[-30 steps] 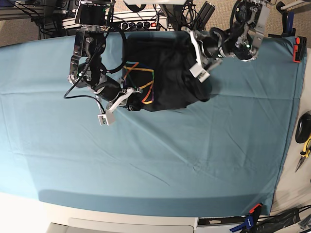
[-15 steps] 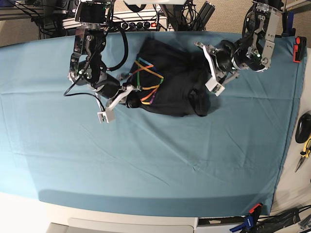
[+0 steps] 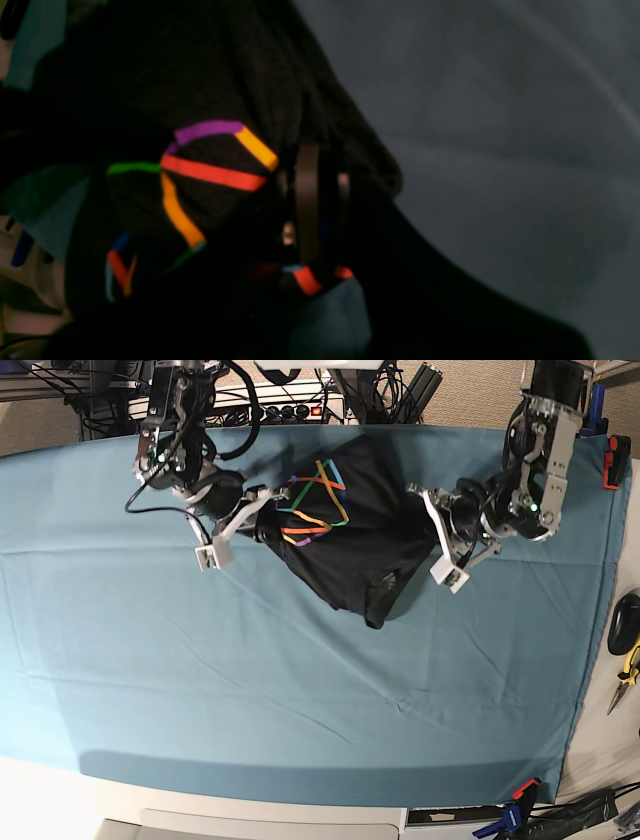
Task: Fold the T-shirt properly
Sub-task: 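Pull and rotate the folded shirt with both grippers to square it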
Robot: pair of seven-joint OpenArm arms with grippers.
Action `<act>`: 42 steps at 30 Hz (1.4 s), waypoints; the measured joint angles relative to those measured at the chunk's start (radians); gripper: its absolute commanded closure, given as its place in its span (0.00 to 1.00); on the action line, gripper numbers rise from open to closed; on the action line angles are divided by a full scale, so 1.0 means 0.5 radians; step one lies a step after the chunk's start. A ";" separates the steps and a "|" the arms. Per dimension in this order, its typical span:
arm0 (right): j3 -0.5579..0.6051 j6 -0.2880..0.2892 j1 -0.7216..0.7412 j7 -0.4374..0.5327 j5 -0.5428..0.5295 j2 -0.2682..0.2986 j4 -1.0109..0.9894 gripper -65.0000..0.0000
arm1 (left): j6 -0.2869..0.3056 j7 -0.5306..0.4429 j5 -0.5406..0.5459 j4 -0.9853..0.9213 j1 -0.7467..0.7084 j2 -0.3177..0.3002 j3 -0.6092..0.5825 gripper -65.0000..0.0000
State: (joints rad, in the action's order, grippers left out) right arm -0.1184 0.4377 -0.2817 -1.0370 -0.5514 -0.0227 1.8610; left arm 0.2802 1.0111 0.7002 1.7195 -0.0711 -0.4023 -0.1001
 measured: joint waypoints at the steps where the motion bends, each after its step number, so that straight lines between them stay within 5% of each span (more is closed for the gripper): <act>1: 0.000 0.000 -0.023 0.010 -0.008 0.000 0.001 1.00 | -0.001 -0.002 0.000 -0.026 0.031 -0.003 -0.028 1.00; 13: -0.008 -0.002 -0.140 0.049 -0.050 -0.106 0.008 1.00 | 0.002 -0.060 -0.052 -0.374 0.542 -0.004 -0.489 1.00; 23: 0.187 -0.046 -0.140 0.043 -0.004 -0.173 0.007 1.00 | 0.015 -0.032 0.010 -0.727 0.866 0.006 -0.533 1.00; 42: 0.047 -0.093 -0.073 0.133 0.195 -0.194 0.007 1.00 | 0.032 0.069 0.084 -0.734 0.853 -0.032 -0.526 0.99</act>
State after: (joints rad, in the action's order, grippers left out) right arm -0.0952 0.3912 -0.3183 -0.9707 -0.4538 -0.1196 1.8645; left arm 0.2962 1.0454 0.7422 1.3525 0.3553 -0.4183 -0.3630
